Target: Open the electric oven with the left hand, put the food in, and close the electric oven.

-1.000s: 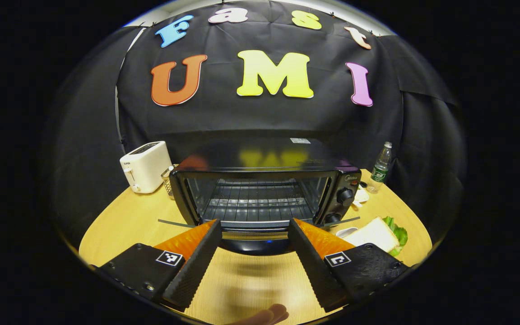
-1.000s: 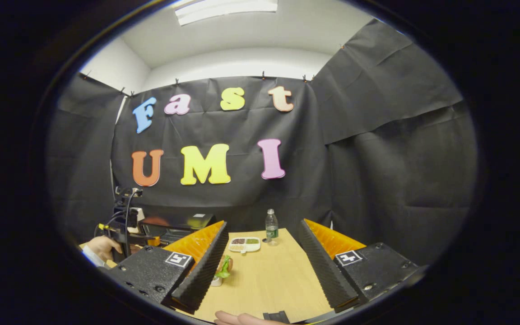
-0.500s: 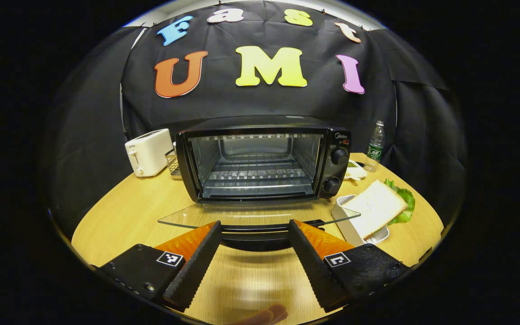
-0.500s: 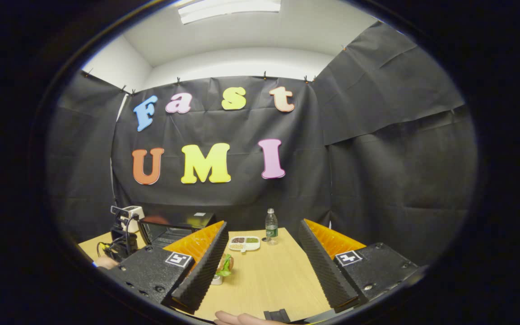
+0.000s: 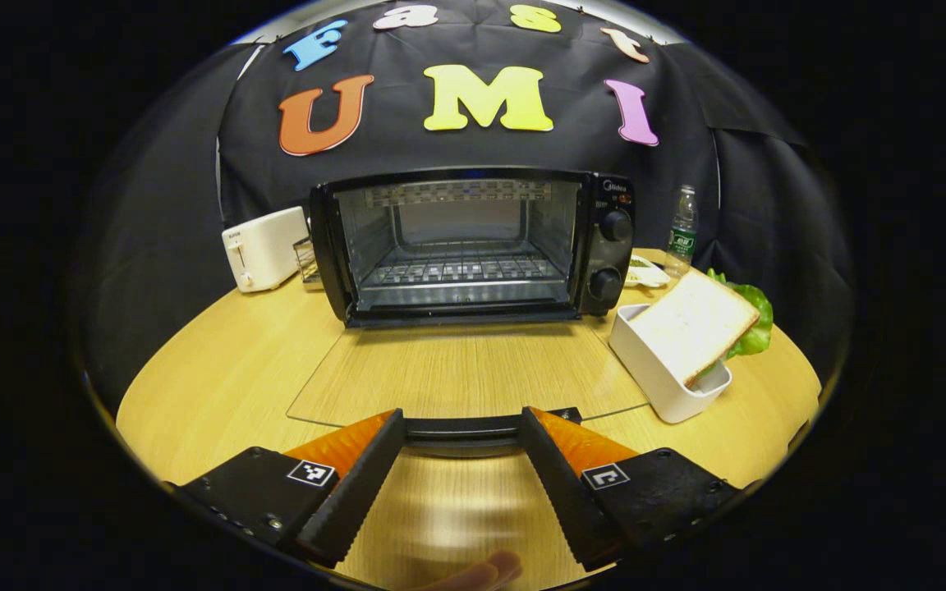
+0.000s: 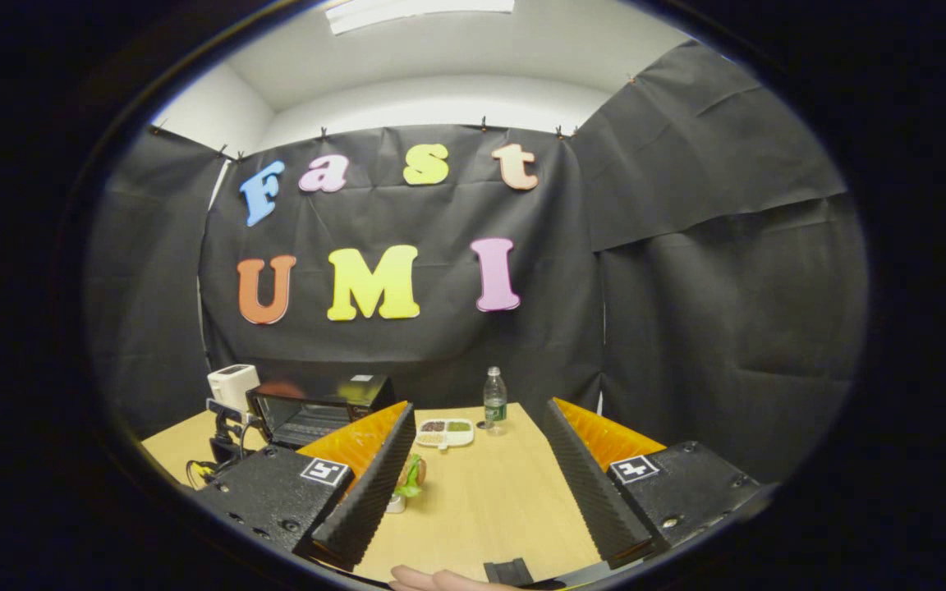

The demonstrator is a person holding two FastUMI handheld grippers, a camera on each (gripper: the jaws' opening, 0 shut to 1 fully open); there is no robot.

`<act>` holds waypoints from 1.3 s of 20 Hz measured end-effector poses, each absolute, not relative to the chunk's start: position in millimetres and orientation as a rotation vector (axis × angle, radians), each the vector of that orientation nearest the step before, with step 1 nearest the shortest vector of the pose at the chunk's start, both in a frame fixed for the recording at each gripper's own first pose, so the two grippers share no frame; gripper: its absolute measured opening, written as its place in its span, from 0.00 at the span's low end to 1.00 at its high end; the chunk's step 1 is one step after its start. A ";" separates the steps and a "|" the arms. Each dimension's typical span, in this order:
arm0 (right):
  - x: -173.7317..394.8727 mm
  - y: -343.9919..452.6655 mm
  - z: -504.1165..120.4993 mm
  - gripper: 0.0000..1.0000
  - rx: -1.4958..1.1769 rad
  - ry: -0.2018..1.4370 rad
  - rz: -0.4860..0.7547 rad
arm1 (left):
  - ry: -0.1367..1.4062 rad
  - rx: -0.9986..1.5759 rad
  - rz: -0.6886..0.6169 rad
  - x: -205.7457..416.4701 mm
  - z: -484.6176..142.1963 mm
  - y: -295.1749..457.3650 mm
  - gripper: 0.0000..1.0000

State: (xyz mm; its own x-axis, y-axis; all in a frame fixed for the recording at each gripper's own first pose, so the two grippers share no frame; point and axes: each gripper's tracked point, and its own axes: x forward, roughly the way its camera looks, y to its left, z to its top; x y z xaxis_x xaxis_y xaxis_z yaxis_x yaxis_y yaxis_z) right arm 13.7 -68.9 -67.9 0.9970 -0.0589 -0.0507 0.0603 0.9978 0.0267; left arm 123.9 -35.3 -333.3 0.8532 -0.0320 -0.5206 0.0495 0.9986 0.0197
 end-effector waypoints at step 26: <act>227.0 13.6 -268.9 0.91 0.280 1.051 0.464 | 0.059 0.017 0.044 35.9 -51.4 12.0 0.93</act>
State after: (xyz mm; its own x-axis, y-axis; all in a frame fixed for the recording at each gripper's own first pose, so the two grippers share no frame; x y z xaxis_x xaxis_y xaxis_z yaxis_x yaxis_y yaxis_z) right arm 227.0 13.6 -268.9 0.4133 0.4940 -0.7649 -0.2327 0.8695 0.4357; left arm 35.9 12.0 -51.4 0.9973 0.0448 -0.0588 -0.0438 0.9989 0.0184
